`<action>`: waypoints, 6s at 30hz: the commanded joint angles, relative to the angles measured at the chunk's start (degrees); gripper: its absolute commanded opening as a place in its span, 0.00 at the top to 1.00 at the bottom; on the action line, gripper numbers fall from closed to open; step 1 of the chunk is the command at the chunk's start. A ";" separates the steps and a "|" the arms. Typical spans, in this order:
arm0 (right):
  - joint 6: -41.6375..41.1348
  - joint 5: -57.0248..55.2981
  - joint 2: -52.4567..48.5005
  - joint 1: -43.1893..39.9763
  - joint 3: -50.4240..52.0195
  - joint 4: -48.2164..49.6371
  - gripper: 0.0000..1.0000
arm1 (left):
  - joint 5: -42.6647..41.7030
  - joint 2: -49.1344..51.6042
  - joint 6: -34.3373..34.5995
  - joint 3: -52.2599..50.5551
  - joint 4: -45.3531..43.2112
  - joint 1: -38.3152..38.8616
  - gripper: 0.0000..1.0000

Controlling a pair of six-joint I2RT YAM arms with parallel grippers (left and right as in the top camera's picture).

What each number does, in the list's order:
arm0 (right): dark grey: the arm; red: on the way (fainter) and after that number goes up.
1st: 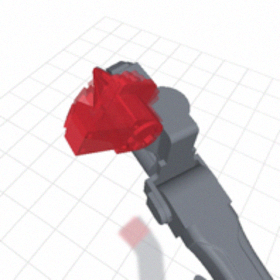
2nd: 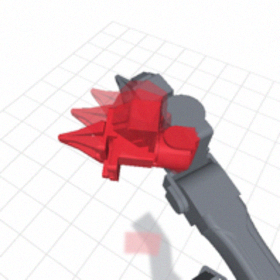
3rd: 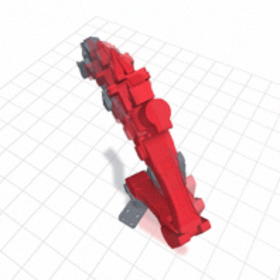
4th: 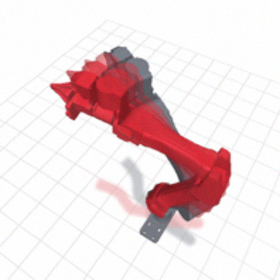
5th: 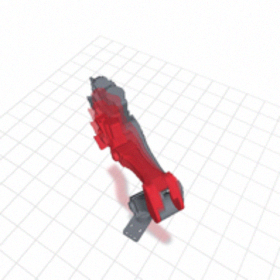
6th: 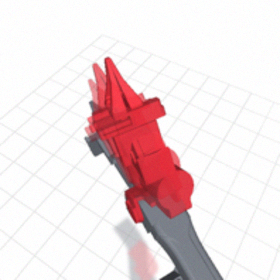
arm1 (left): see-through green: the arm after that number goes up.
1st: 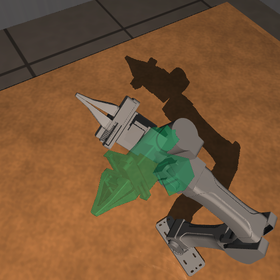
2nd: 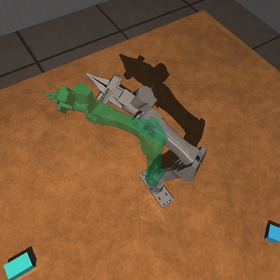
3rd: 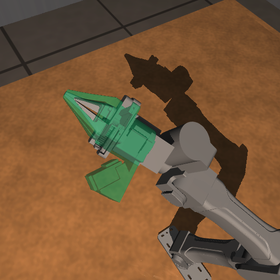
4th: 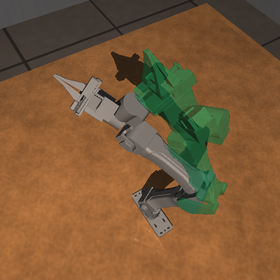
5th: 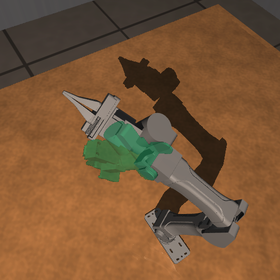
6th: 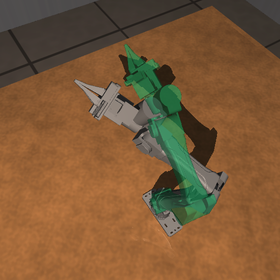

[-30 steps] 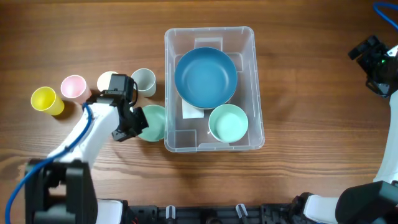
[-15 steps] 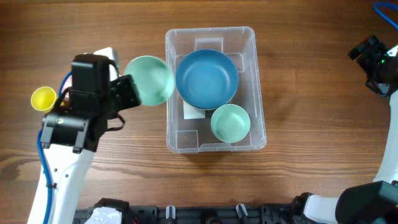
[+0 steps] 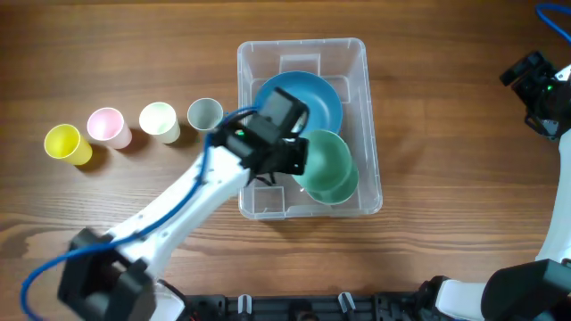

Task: Pack container
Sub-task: 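Move the left gripper left to the yellow cup and grasp it, then carry the yellow cup into the bin beside the mint bowl, release, then move the left gripper to the pink cup and grasp it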

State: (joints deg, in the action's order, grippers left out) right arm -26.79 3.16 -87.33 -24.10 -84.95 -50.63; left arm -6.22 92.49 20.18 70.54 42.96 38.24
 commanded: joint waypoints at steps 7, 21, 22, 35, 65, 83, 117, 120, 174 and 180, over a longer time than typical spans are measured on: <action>-0.39 -0.17 -0.42 0.24 -0.44 0.02 0.00 | -1.22 -0.74 -0.26 3.82 4.48 -1.81 0.66; -0.37 -0.17 -0.42 0.24 -0.44 0.02 0.00 | 4.81 -12.87 -0.04 7.15 17.77 -50.47 0.56; -0.39 -0.17 -0.42 0.24 -0.44 0.02 0.00 | 4.83 -12.35 -0.09 7.15 17.75 -53.18 0.53; -0.37 -0.17 -0.42 0.24 -0.44 0.02 0.00 | 3.04 4.90 2.73 7.15 11.13 -76.85 0.49; -0.37 -0.17 -0.42 0.24 -0.44 0.02 0.00 | -5.25 -17.14 -0.57 8.92 18.75 -68.59 0.96; -0.37 -0.17 -0.42 0.24 -0.44 0.02 0.00 | 6.54 -11.67 3.02 5.14 21.94 -6.25 0.96; -0.39 -0.17 -0.44 0.24 -0.44 0.02 0.00 | 6.14 4.13 2.54 14.86 10.88 0.66 0.81; -0.37 -0.17 -0.44 0.24 -0.44 0.02 0.00 | 4.94 7.45 2.54 14.86 9.09 2.54 0.83; -0.37 -0.17 -0.44 0.24 -0.44 0.02 0.00 | 1.77 22.75 0.13 18.49 11.65 -64.26 0.60; -0.37 -0.17 -0.44 0.24 -0.44 0.02 0.00 | 3.80 22.05 -0.09 18.51 12.87 -64.52 0.96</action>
State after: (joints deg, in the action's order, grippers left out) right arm -26.79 3.16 -87.33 -24.10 -84.95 -50.63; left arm -3.14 115.57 20.69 89.30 55.33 -25.89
